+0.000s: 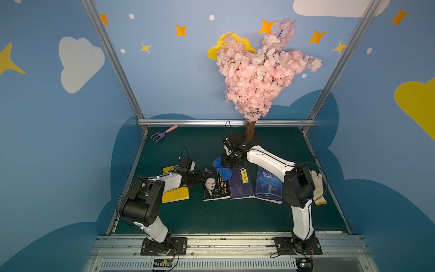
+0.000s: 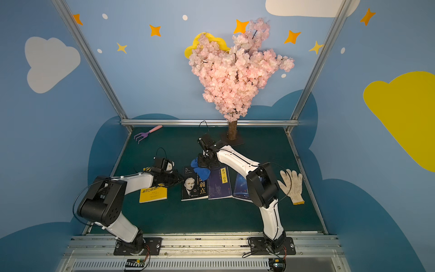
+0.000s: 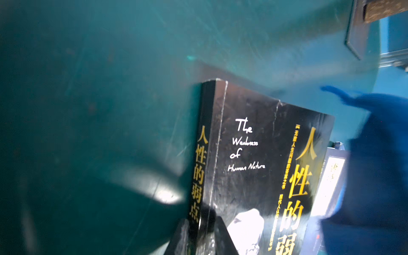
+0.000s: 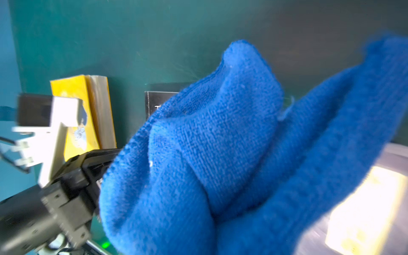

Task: Wipe the cover of the book
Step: Wipe the dirt from the cover of the book.

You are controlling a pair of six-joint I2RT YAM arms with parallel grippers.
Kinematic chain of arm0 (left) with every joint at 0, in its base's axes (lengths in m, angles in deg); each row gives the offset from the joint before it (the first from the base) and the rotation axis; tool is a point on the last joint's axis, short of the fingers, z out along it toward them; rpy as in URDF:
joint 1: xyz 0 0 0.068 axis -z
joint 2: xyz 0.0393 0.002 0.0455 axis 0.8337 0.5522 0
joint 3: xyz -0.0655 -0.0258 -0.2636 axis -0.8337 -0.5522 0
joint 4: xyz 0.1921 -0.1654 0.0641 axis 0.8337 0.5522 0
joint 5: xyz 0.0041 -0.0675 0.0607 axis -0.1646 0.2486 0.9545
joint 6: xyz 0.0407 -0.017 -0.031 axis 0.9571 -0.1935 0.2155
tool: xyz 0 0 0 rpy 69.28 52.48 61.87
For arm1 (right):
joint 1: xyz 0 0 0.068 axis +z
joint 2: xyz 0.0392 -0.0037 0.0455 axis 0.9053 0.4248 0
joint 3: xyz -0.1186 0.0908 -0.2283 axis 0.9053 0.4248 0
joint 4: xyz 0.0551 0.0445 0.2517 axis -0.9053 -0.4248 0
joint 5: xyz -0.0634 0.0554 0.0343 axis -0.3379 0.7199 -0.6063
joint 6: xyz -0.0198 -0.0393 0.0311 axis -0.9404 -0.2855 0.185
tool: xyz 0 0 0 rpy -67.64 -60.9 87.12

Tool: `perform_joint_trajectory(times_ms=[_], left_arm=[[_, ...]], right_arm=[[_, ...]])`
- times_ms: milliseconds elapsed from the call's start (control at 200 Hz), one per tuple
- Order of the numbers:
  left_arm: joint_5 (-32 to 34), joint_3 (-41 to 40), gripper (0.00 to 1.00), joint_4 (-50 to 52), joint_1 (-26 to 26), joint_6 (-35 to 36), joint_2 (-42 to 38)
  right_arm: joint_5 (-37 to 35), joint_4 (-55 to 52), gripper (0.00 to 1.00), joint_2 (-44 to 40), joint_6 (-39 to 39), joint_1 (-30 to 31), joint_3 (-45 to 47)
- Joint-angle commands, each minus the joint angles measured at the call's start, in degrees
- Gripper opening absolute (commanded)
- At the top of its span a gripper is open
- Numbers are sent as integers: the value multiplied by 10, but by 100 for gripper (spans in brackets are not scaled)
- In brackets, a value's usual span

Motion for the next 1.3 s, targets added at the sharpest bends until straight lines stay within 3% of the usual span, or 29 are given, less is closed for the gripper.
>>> perform_joint_trajectory(times_ms=[0,140,305,516,826,966,1041,1297], left_arm=[[13,14,24,42,4,24,11],[23,21,23,57,4,34,10],[28,26,23,63,3,37,15],[25,29,22,66,3,40,17],[42,33,21,77,1,49,21],[36,32,21,72,1,48,22],[31,32,21,70,1,44,23],[20,32,21,66,1,43,28]], right_arm=[[9,-58,0,58,-7,8,-22],[10,-70,0,81,-9,17,-8],[-33,-80,0,58,-14,54,47],[-38,-52,0,33,15,83,116],[-42,-147,0,171,-36,7,-99],[-55,-179,0,204,-47,16,-148],[-70,-182,0,191,-47,36,-119],[-102,-110,0,73,-15,125,112]])
